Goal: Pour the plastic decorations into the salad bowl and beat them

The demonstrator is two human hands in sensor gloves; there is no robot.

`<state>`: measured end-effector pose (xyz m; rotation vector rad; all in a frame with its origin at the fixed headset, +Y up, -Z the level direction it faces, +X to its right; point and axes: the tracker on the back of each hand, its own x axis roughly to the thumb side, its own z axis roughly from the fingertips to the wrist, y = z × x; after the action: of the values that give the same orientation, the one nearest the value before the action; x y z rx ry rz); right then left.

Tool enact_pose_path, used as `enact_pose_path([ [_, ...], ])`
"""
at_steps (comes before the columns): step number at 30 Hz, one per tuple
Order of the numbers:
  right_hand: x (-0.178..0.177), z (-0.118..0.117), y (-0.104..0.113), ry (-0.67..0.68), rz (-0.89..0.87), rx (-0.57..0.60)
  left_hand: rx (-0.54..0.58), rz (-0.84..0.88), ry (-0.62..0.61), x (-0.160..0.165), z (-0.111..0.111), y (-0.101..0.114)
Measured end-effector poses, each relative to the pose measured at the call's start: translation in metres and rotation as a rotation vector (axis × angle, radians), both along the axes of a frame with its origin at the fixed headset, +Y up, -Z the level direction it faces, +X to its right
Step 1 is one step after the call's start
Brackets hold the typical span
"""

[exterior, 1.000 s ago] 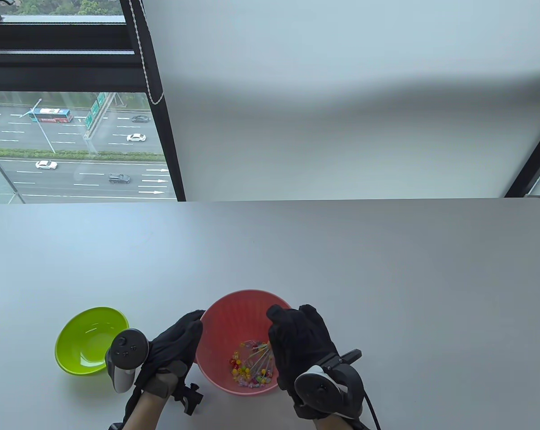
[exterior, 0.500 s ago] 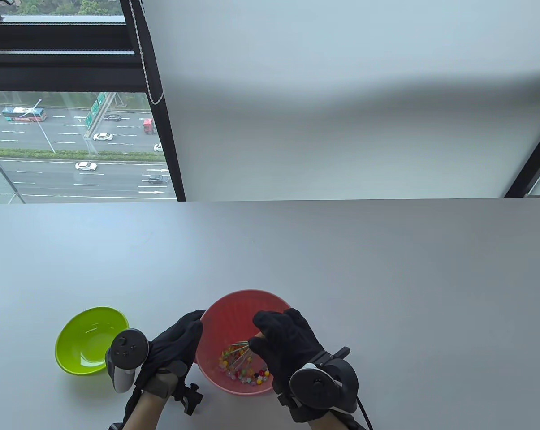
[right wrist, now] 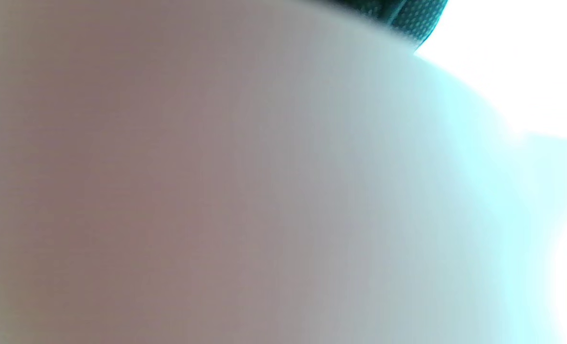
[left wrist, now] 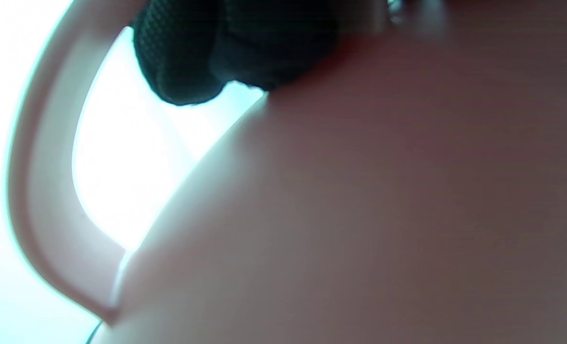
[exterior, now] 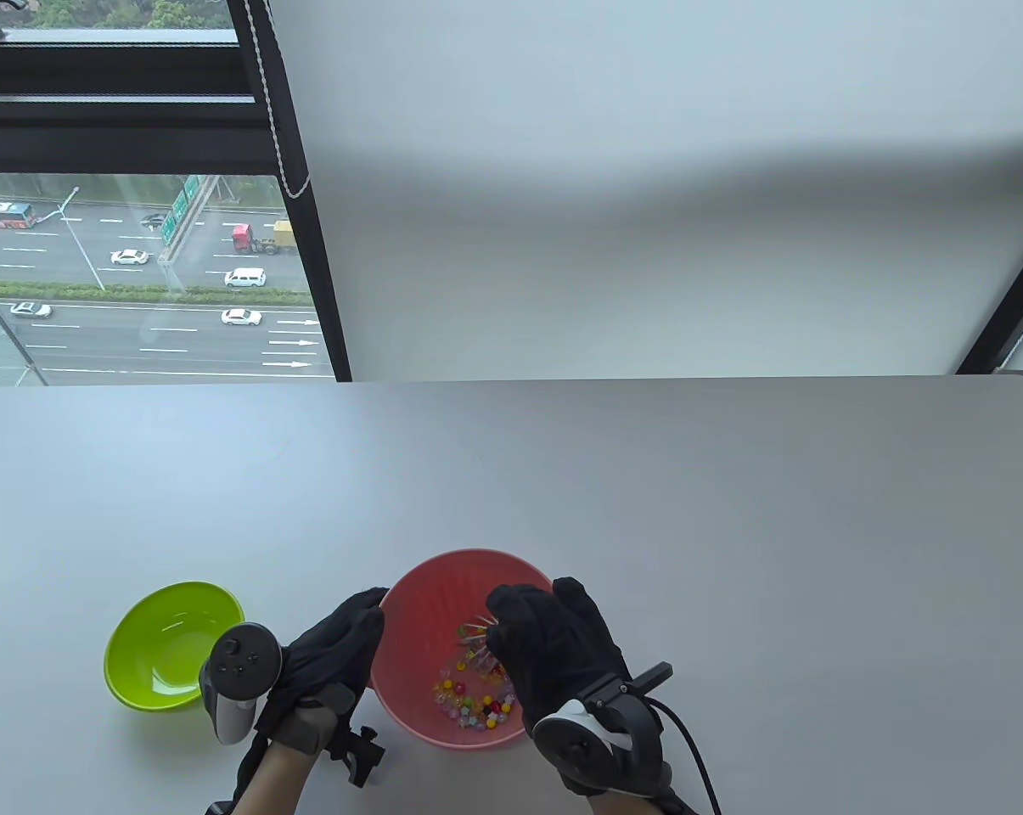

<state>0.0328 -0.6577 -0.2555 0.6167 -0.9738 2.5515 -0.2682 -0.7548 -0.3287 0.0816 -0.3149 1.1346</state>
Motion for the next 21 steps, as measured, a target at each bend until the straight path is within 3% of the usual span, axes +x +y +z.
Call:
enact_pose_path([
  [21,0.014,-0.002,0.004,0.040,-0.150,-0.055,-0.001,0.005,-0.001,0.000,0.000,0.000],
])
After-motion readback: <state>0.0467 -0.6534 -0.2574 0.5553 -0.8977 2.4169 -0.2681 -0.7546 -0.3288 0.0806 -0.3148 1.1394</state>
